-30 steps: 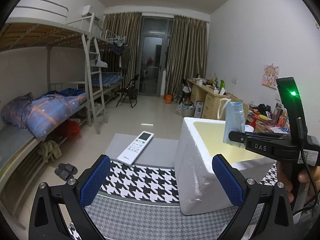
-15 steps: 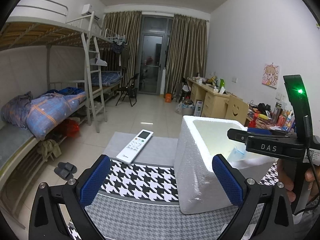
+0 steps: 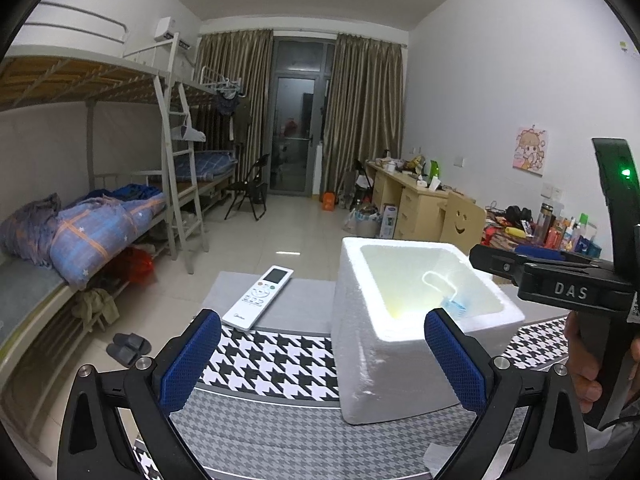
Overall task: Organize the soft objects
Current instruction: 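Move both grippers back from the box toward the tissues and grey sock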
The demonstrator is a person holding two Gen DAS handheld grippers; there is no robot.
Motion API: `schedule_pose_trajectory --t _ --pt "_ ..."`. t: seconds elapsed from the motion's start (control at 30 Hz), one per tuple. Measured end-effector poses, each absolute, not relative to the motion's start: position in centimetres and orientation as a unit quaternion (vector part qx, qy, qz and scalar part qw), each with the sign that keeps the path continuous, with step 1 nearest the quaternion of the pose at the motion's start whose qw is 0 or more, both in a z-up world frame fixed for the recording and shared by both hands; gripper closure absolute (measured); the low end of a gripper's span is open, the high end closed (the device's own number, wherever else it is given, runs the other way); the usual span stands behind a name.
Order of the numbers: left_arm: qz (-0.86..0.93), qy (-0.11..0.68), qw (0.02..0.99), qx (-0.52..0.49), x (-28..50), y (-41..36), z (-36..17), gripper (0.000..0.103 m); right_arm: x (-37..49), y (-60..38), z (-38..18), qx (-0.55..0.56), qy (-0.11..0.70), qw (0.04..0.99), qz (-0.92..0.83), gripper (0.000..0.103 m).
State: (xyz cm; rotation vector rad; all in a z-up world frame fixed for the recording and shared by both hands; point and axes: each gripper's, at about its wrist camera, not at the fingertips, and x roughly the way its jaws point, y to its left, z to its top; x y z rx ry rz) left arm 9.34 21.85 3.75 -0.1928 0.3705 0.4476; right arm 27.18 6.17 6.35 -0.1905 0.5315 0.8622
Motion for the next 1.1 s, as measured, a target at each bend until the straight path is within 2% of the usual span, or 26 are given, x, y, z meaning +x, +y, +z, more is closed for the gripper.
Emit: schedule_pose_trajectory --t 0.4,1.1 --pt "0.195 0.180 0.961 -0.081 9.0 19.3 4.4 0.001 24.9 2.6 7.7 -0.082 0.215 0.879 0.418 0.008" --pt "0.141 0.170 0.973 -0.062 7.9 14.4 5.0 0.001 22.5 -4.0 7.3 -0.063 0.187 0.901 0.387 0.007"
